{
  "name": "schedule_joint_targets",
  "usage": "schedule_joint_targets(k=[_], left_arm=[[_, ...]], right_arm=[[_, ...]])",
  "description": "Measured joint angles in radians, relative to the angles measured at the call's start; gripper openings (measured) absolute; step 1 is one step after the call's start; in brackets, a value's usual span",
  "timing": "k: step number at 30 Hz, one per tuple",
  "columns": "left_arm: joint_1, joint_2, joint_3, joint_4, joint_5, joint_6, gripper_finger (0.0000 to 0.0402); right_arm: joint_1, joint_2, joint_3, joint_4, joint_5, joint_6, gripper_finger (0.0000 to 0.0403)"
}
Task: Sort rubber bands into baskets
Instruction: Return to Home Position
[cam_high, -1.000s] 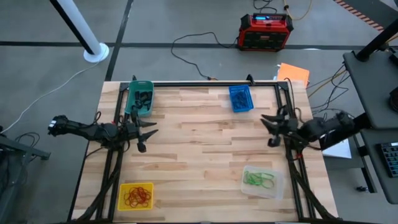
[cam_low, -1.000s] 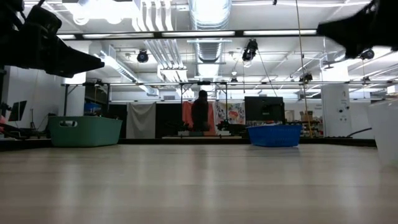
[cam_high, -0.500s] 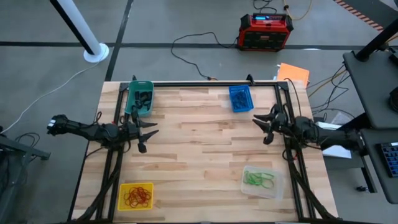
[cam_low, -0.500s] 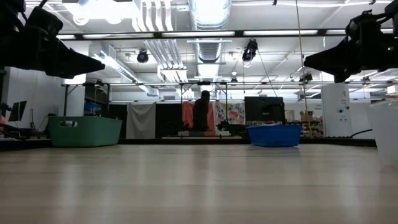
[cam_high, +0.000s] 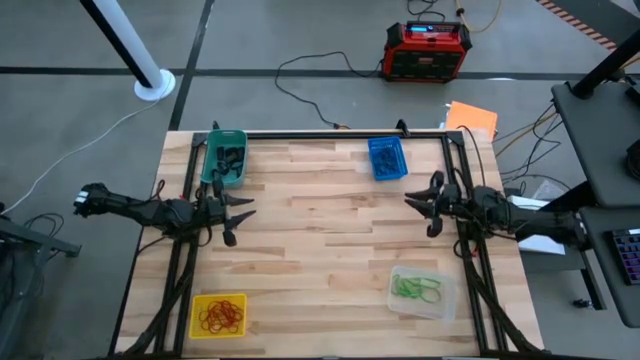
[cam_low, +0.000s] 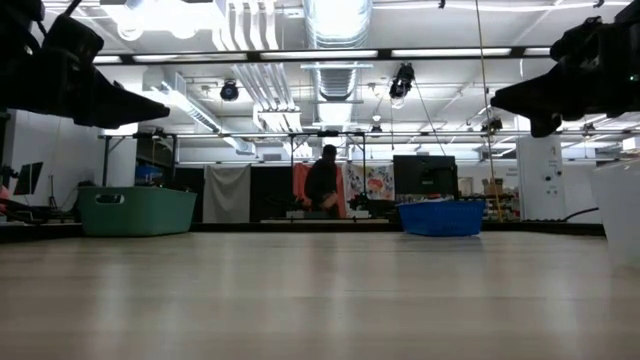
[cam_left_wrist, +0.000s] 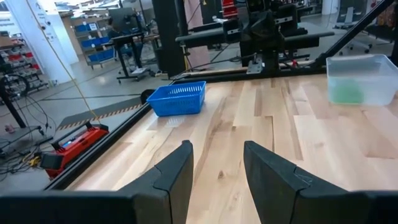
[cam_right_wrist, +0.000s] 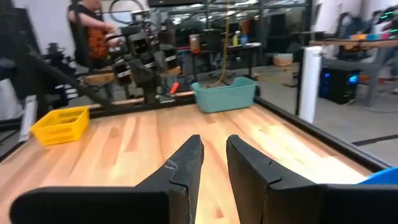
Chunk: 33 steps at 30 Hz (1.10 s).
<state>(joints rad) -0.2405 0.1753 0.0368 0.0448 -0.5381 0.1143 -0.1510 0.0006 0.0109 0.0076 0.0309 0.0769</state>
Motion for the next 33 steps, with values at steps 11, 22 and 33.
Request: schedule_joint_targets(k=[11, 22, 33], left_arm=[[0.000, 0.014, 0.000, 0.000, -0.001, 0.000, 0.0127], [0.000, 0.013, 0.000, 0.000, -0.001, 0.000, 0.0127], [0.000, 0.015, 0.000, 0.000, -0.001, 0.000, 0.0127]], right_arm=[[0.019, 0.000, 0.000, -0.004, -0.047, -0.084, 0.0068], [0.025, 0.000, -0.001, 0.038, -0.031, -0.229, 0.0068], [0.082, 0.000, -0.001, 0.046, -0.031, -0.182, 0.0068]])
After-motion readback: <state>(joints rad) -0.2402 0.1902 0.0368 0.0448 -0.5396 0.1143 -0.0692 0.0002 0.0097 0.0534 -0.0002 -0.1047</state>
